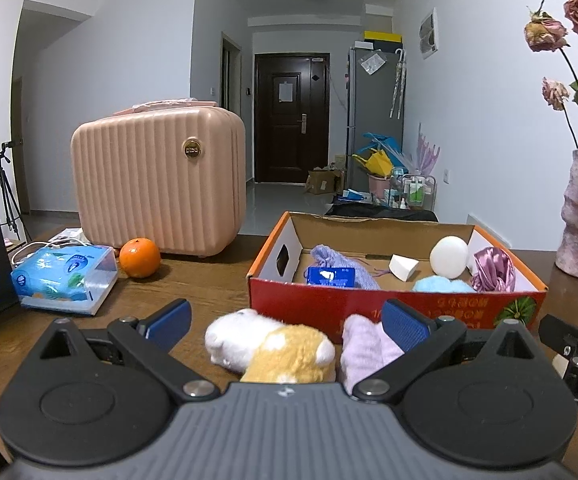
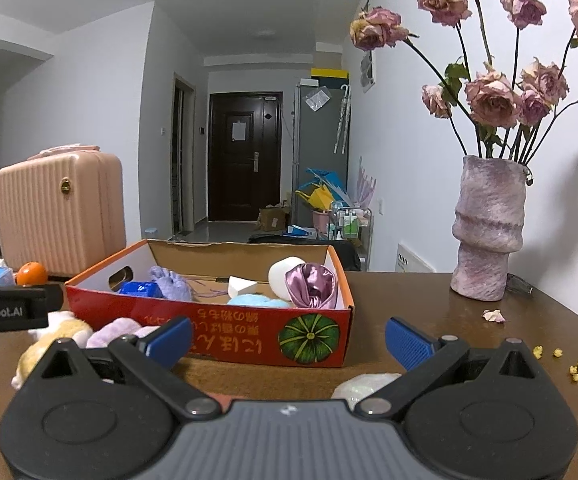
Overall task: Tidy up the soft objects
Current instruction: 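Move both grippers from the box back toward the items on the table, then lower the right gripper onto the red scouring sponge pad and close it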
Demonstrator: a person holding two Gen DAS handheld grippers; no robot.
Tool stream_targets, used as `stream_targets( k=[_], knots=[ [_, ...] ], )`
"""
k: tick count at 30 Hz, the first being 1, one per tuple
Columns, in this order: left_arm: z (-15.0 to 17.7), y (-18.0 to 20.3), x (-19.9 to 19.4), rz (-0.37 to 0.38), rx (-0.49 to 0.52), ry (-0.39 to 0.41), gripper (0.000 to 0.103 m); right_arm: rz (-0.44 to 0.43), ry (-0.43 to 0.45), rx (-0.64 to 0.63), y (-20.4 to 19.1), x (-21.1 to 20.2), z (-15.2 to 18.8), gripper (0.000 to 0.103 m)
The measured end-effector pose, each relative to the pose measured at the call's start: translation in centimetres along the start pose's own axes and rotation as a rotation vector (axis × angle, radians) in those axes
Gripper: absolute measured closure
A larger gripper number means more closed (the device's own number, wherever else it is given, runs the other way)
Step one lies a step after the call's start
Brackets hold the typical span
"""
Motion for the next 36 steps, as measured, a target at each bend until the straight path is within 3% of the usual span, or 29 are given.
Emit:
stream_targets(
  k=[20, 36],
  knots=[
    [2.2, -1.6, -5.8, 0.071, 0.032, 0.002, 0.0, -0.058, -0.001, -0.038, -1.5, -6.1, 2.0, 0.0],
    [4.4, -3.4, -8.1, 0.128, 0.023, -0.048, 0.0, -0.08, -0.027, -0.065, -2.0, -8.5, 3.8, 0.0]
  ],
)
Point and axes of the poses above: each gripper's, at about its wrist camera, not at the fingertips, and x roughly the way its jaws point, y to its right, z to its underside, the point moved 10 cm from there along x, roughly the way its jaws point, and after that the axes turned 3 degrees about y, right-handed, at the moved point
